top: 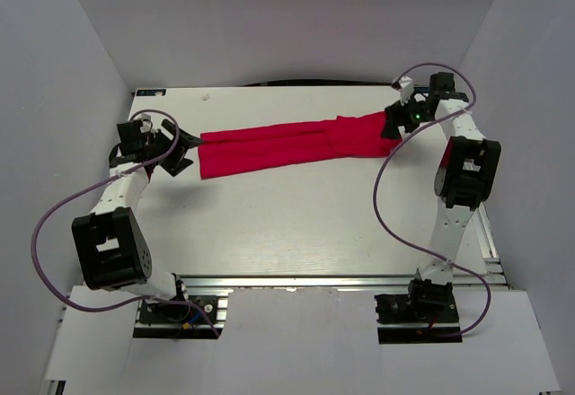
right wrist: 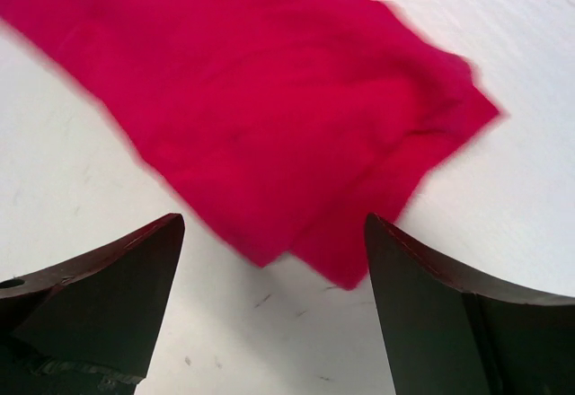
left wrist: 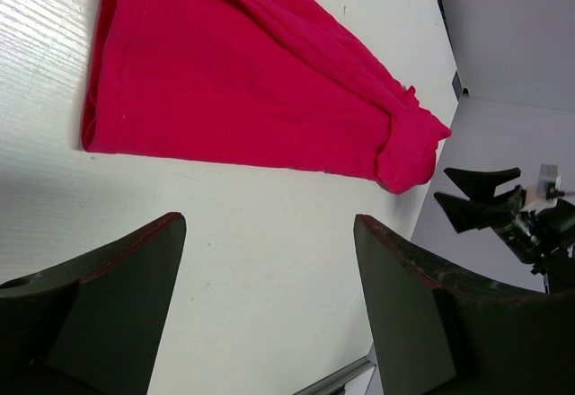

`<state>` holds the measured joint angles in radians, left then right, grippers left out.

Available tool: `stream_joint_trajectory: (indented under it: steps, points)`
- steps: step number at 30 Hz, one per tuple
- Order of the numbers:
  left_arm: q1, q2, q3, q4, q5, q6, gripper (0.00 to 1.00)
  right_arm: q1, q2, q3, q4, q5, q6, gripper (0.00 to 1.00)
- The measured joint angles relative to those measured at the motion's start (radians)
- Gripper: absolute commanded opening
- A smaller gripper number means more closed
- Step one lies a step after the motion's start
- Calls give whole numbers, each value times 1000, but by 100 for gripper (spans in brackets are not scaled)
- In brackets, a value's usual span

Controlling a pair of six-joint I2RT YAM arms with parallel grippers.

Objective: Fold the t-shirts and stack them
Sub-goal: Fold the other side of the tshirt into a rectangle, then grab the bottom of the folded rectangular tshirt with right arm

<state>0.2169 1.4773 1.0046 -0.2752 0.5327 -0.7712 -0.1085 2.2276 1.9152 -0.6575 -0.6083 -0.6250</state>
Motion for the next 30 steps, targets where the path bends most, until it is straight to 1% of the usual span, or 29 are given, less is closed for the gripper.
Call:
stream_joint_trajectory:
  steps: [3, 5, 6, 8, 9, 12, 13, 15, 17, 21, 25, 30]
  points:
    - [0, 0, 0, 0, 3, -1, 87, -1, -51, -84, -62, -90, -260, 88]
    - [0, 0, -2, 2, 4, -1, 87, 4, -96, -146, -130, -117, -449, 85]
    - [0, 0, -2, 4, 5, -1, 87, 8, -112, -167, -169, -124, -543, 81]
    - [0, 0, -5, 8, 7, -3, 87, 14, -119, -172, -211, -129, -658, 76]
    - [0, 0, -7, 11, 7, -4, 87, 19, -119, -171, -224, -129, -698, 71]
    - [0, 0, -12, 13, 8, -5, 87, 28, -97, -135, -261, -130, -742, 68]
    - [0, 0, -13, 13, 8, -5, 87, 28, -88, -114, -259, -130, -729, 70]
    - [0, 0, -13, 14, 8, -5, 87, 26, -71, -77, -232, -129, -644, 74]
    - [0, 0, -13, 14, 11, -5, 87, 20, -67, -55, -188, -129, -547, 76]
    - [0, 0, -13, 15, 16, -7, 87, 10, -71, -74, -86, -113, -362, 88]
    - [0, 0, -17, 21, 26, -13, 87, 1, -68, -98, 1, -38, -132, 89]
    - [0, -4, -32, 26, 31, -23, 87, -7, -33, -43, 35, 58, 84, 89]
